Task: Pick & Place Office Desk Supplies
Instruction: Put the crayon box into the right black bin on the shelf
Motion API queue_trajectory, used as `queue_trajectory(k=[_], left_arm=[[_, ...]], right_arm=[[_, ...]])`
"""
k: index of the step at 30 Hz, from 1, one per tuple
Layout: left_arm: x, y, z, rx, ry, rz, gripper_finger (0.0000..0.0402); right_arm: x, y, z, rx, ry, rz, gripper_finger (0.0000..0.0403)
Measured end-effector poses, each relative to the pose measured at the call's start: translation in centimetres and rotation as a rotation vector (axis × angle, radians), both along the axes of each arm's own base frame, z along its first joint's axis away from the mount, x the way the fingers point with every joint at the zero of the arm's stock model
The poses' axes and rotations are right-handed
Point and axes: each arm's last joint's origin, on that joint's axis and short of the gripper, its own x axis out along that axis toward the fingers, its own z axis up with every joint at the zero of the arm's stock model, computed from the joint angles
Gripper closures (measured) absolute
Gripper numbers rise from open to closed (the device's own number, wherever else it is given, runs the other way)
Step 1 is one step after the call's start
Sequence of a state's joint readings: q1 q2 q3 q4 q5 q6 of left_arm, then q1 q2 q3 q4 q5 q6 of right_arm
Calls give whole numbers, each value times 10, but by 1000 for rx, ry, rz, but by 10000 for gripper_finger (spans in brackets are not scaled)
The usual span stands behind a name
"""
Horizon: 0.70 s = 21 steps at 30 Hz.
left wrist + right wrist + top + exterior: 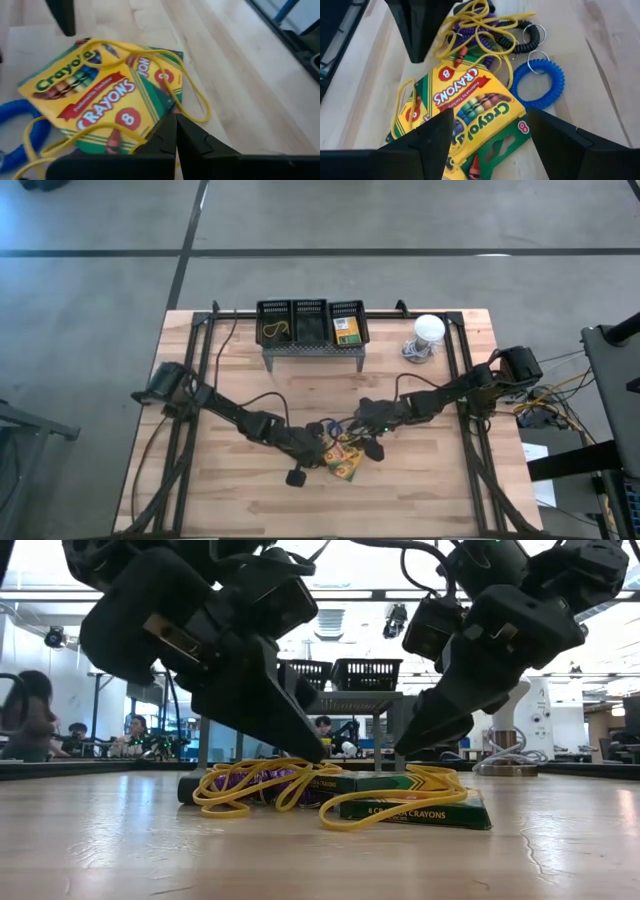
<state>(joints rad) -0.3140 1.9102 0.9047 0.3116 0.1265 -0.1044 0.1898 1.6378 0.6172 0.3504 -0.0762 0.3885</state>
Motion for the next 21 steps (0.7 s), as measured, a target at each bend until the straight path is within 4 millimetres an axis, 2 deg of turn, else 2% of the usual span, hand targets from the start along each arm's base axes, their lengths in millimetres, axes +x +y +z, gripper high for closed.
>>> queue_trajectory(k=[3,7,15,21], left_arm=[[4,2,-2,-35,-3,-26,397],[9,7,-13,-42,37,2,397],[14,24,-18,-39,82,54,397],[12,37,-24,-58,127,109,396]], right_arm=[[-4,-1,-5,-2,25,10,156],[-11,-2,-11,-51,68,46,154],[-16,2,-12,-236,42,212,155],[-12,5,-8,-362,-32,151,156]])
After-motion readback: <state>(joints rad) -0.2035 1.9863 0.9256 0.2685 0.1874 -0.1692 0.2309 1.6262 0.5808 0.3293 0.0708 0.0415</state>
